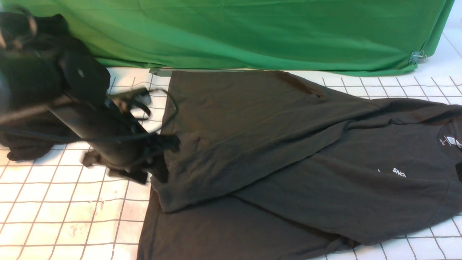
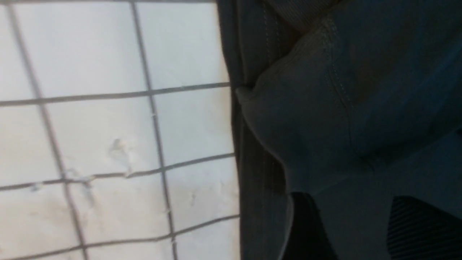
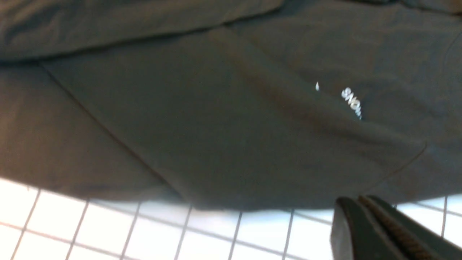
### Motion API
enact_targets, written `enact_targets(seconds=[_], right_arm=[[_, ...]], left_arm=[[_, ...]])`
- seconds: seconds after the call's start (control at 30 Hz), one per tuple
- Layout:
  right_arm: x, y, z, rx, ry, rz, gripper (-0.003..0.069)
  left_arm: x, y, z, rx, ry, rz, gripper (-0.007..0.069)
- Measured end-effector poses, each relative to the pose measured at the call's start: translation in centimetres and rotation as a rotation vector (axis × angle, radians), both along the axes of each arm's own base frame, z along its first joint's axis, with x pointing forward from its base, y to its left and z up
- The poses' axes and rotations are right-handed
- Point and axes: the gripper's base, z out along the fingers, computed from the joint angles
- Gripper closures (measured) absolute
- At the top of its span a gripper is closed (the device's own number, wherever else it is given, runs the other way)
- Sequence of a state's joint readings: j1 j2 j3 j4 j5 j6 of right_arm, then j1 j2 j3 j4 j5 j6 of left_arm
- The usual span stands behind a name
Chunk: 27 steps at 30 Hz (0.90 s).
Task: Fold a long-sleeved shirt over a white checkered tablecloth.
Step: 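Grasp the near edge of the shirt at its hem and shoulder corners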
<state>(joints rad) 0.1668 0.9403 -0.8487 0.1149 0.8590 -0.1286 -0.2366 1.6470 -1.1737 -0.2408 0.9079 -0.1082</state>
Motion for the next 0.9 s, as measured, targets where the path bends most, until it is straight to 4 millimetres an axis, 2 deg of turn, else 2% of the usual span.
enact_targets(seconds=[0.03,0.07,0.1,0.13,0.2,0.27,0.3,0.43,0.57,0.73,0.9], right_arm=[[0.0,0.0,0.0,0.0,0.001,0.0,0.0666],[0.0,0.0,-0.1,-0.006,0.008,0.006,0.0666],[0.0,0.0,-0.1,-0.008,0.012,0.008,0.0666],[0.0,0.0,-0.2,-0.013,0.018,0.014,0.0666],[0.0,0.0,-0.2,-0.017,0.023,0.018,0.0666],[0.0,0.0,-0.3,-0.018,0.026,0.019,0.0666],[0.1,0.0,-0.3,-0.018,0.028,0.019,0.0666],[0.5,0.1,-0.7,-0.022,0.045,0.019,0.0666],[0.8,0.2,-1.0,-0.023,0.063,0.019,0.0665],[1.6,0.3,-1.7,-0.026,0.101,0.019,0.0659],[2.3,0.4,-2.2,-0.026,0.108,0.017,0.0648]], left_arm=[[-0.1,0.1,0.4,0.001,-0.008,0.003,0.0274],[-0.8,0.3,1.5,0.011,-0.014,0.004,0.0232],[-0.9,0.4,1.6,0.012,-0.007,0.003,0.0222],[-1.9,0.5,2.1,0.007,0.005,0.004,0.0195],[-3.6,0.6,1.6,-0.011,0.051,0.013,0.0174],[-5.1,0.5,-0.1,-0.017,0.095,0.027,0.0167],[-5.9,0.4,-1.8,-0.018,0.121,0.05,0.0165],[-7.8,0.0,-5.8,-0.016,0.163,0.098,0.0164],[-8.0,-0.3,-6.8,-0.025,0.182,0.108,0.0171],[-7.3,-0.6,-7.9,-0.026,0.16,0.121,0.0214],[-7.1,-0.6,-8.4,-0.014,0.172,0.117,0.0312]])
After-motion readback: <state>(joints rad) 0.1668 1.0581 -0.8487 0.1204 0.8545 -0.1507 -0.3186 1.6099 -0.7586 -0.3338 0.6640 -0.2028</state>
